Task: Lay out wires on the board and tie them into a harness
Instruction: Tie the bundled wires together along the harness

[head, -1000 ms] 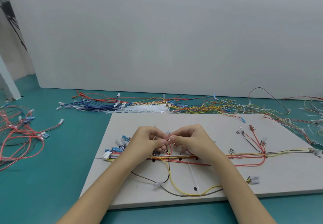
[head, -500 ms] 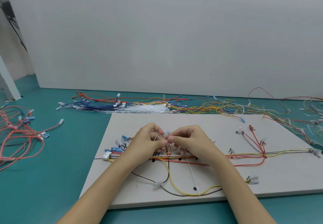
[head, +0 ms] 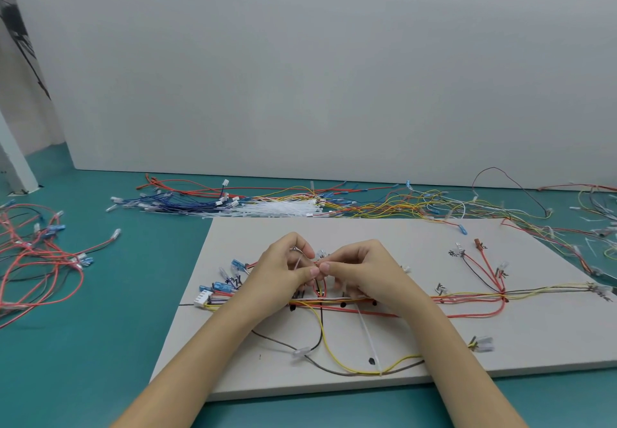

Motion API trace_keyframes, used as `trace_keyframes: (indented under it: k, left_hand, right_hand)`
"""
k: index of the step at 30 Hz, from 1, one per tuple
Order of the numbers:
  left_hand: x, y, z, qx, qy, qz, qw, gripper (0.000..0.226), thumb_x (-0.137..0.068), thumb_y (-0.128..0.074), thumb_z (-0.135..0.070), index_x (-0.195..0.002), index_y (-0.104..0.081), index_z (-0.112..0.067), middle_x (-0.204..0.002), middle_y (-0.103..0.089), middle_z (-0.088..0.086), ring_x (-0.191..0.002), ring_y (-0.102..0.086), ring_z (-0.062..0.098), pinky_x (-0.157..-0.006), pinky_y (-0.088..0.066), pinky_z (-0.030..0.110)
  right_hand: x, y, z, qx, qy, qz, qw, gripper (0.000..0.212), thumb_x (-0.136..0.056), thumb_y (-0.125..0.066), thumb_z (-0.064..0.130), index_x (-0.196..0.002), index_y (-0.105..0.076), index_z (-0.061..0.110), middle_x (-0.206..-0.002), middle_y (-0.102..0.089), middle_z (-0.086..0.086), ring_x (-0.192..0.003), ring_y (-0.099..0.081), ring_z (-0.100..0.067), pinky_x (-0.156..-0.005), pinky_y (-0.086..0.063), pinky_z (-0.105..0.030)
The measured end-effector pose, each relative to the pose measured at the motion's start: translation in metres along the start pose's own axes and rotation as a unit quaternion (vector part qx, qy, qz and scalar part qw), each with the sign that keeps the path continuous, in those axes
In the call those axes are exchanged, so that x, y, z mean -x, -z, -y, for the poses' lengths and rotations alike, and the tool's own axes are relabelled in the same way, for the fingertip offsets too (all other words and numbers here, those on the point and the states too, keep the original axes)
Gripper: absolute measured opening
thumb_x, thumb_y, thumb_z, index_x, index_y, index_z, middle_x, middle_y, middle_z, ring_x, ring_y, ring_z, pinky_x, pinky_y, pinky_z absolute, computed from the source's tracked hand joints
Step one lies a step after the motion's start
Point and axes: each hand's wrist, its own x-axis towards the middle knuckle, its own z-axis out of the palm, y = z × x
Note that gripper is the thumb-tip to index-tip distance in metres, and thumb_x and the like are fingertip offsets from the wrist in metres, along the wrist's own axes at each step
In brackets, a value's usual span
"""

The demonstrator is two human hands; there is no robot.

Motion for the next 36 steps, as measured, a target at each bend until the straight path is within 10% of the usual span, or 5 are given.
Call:
trace_keyframes:
  k: [15, 21, 28, 36]
  left_hand:
    - [0.0017, -0.0004, -0.0026, -0.046, -0.029, -0.008, 0.998, 0.018, -0.088, -0.068, -0.008, -0.088, -0.052, -0.017, -0.065, -0.069, -0.010, -0.063, -0.060, 0.003, -0.069, -0.047, 0.030]
    - [0.0016, 0.0002, -0.0005, -0.053, -0.027, -0.025, 0.998, 0.016, -0.085, -0.071, -0.008, -0.084, -0.062, -0.021, -0.074, -0.074, -0.001, -0.079, -0.068, 0.030, -0.076, -0.053, 0.044]
    - [0.0012, -0.0006, -0.0019, -0.035, -0.015, -0.043, 0.998, 0.011, -0.080, -0.077, -0.008, -0.079, -0.072, -0.018, -0.073, -0.075, 0.006, -0.064, -0.068, 0.009, -0.063, -0.049, 0.022]
    - [0.0025, -0.0009, -0.0023, -0.052, -0.028, -0.051, 0.997, 0.011, -0.080, -0.078, -0.012, -0.077, -0.070, -0.020, -0.074, -0.073, 0.012, -0.075, -0.066, 0.037, -0.072, -0.053, 0.048]
  right_hand:
    - [-0.0021, 0.0022, -0.0024, -0.024, -0.037, -0.035, 0.998, 0.017, -0.078, -0.080, 0.018, -0.078, -0.074, 0.001, -0.067, -0.059, -0.018, -0.043, -0.032, -0.014, -0.038, -0.025, -0.018]
    - [-0.0023, 0.0035, -0.0030, 0.020, -0.026, -0.027, 0.999, 0.018, -0.083, -0.076, 0.027, -0.080, -0.077, 0.009, -0.060, -0.055, -0.013, -0.039, -0.036, -0.008, -0.039, -0.027, -0.018]
    - [-0.0030, 0.0029, -0.0027, 0.028, -0.029, -0.035, 0.999, 0.018, -0.081, -0.076, 0.030, -0.081, -0.077, 0.011, -0.064, -0.054, -0.016, -0.043, -0.034, -0.013, -0.040, -0.025, -0.019]
    - [-0.0035, 0.0025, -0.0045, 0.035, -0.016, -0.029, 0.999, 0.016, -0.083, -0.076, 0.023, -0.084, -0.075, 0.007, -0.058, -0.051, -0.004, -0.036, -0.034, -0.002, -0.037, -0.025, -0.016]
